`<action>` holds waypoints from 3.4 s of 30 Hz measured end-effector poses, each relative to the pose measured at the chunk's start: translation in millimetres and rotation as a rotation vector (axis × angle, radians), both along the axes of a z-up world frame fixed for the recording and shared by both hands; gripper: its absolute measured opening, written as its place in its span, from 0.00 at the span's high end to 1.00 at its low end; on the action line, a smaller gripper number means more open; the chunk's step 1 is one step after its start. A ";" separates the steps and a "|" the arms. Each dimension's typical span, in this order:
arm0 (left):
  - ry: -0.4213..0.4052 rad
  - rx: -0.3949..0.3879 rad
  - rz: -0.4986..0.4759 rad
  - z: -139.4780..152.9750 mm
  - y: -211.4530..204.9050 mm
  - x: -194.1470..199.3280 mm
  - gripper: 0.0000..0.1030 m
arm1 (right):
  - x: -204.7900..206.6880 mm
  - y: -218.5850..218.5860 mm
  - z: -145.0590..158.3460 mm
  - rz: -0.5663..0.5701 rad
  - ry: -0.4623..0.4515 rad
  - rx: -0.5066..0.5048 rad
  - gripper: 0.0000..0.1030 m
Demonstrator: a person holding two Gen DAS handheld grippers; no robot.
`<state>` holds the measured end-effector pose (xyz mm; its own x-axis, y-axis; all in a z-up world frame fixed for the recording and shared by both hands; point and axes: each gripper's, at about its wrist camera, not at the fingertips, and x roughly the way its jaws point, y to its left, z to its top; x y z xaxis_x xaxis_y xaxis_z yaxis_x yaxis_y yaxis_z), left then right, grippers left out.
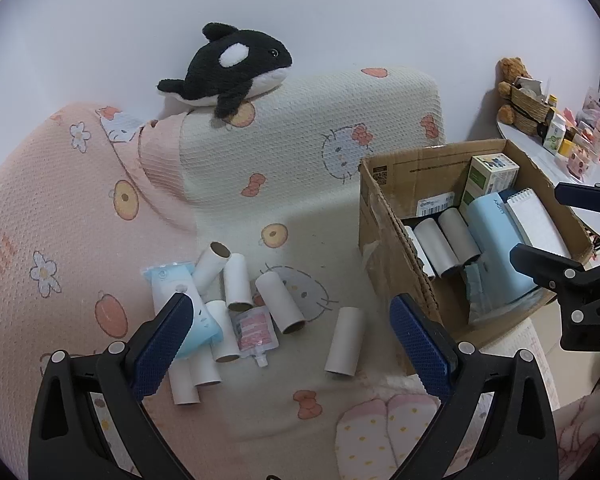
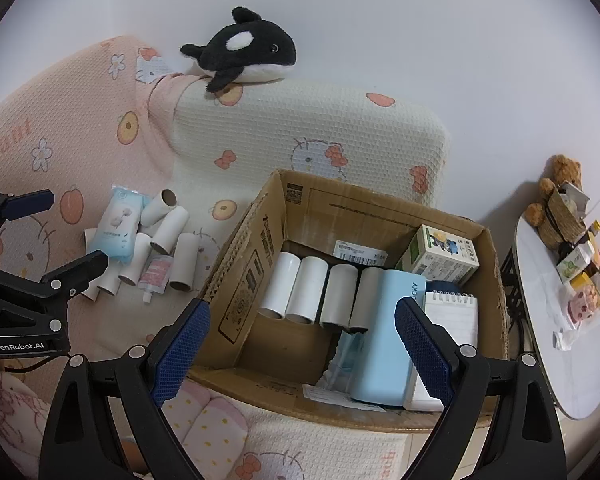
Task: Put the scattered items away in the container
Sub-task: 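Move both grippers from the box toward the scattered white tubes, then grasp a large white tube with the left gripper while the right gripper also closes on it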
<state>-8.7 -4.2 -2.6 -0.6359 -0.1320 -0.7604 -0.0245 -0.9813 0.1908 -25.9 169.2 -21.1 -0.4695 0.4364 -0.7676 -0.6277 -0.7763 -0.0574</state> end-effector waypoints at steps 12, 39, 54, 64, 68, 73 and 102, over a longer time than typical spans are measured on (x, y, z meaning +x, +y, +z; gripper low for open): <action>-0.006 0.012 -0.008 -0.8 0.5 -0.3 0.03 | 0.3 1.7 -1.8 -0.089 -0.014 -0.013 0.10; 0.092 0.098 0.142 3.5 -49.3 14.4 0.06 | -6.2 -5.4 6.3 -0.148 0.000 -0.009 0.10; 0.195 0.267 0.388 -12.2 -137.5 48.0 0.10 | -55.3 -26.9 -1.4 0.101 0.021 -0.087 0.10; 0.211 0.413 0.347 -74.9 -162.2 74.0 0.21 | -86.7 -37.3 -9.1 0.125 0.072 -0.099 0.10; 0.240 0.363 0.299 -97.4 -153.3 79.5 0.22 | -116.4 -45.1 -13.1 0.201 0.058 -0.111 0.10; 0.208 0.497 0.259 -127.2 -155.9 76.6 0.22 | -147.8 -38.0 -30.3 0.119 0.120 -0.208 0.10; 0.106 0.973 0.242 -212.6 -205.2 43.9 0.35 | -177.9 7.8 -219.8 -0.603 -0.165 -0.568 0.43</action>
